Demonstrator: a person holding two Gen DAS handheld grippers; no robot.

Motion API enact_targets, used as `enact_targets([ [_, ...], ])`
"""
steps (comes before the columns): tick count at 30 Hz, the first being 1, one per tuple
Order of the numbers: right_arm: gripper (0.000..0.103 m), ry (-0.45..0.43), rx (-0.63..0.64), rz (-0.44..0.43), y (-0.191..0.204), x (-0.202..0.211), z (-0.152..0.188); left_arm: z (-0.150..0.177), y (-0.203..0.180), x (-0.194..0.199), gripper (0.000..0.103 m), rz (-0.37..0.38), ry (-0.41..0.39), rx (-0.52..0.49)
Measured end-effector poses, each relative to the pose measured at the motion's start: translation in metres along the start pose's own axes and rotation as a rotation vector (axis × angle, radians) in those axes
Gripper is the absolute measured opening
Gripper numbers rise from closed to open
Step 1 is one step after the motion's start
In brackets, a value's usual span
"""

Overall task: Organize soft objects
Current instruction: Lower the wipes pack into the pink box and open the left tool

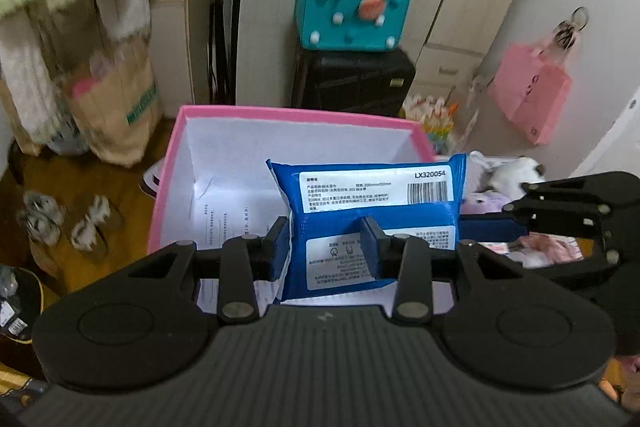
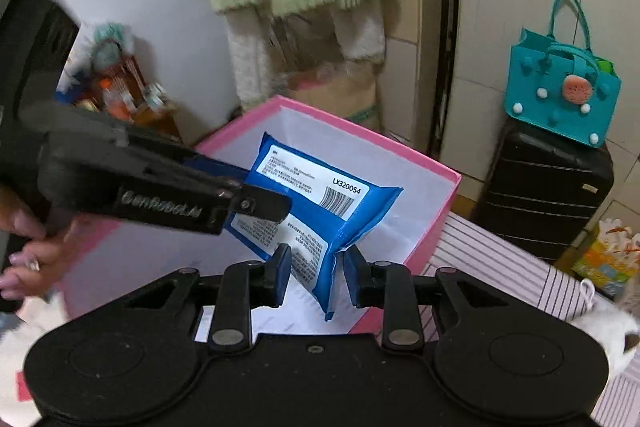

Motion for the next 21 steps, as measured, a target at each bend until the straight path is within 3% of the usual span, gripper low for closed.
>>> enact_targets([
  [5,0.034,0.058,0.054,0.038,-0.003,-0.027,0.0,0.004,0.013,-0.034,0.037,0.005,0.077,0.008],
  [10,0.034,0.096,0.163,0.132,-0.001,-0.046,0.002,0.012,0.02,-0.058,0.036,-0.018,0.137,0.017],
  [13,0.037,0.078,0.222,0.198,0.0,-0.044,-0.001,0.014,0.021,-0.065,0.039,-0.057,0.121,-0.023],
  [16,0.037,0.058,0.201,0.158,-0.001,-0.033,-0.003,0.013,0.019,-0.058,0.039,-0.076,0.08,-0.078],
  [21,0.038,0.046,0.133,0.055,0.002,0.002,-0.005,0.008,0.012,-0.032,0.041,-0.038,0.073,-0.107],
])
Point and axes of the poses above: each gripper's, at about its wrist camera, not at the fingertips, and x roughly against the way its jaws point, y to its left, z to its underside, the point moved 7 cm from there along -x, roughly the way its jaws point, and after that the axes turned 15 degrees about -y, right-handed, at the moved point
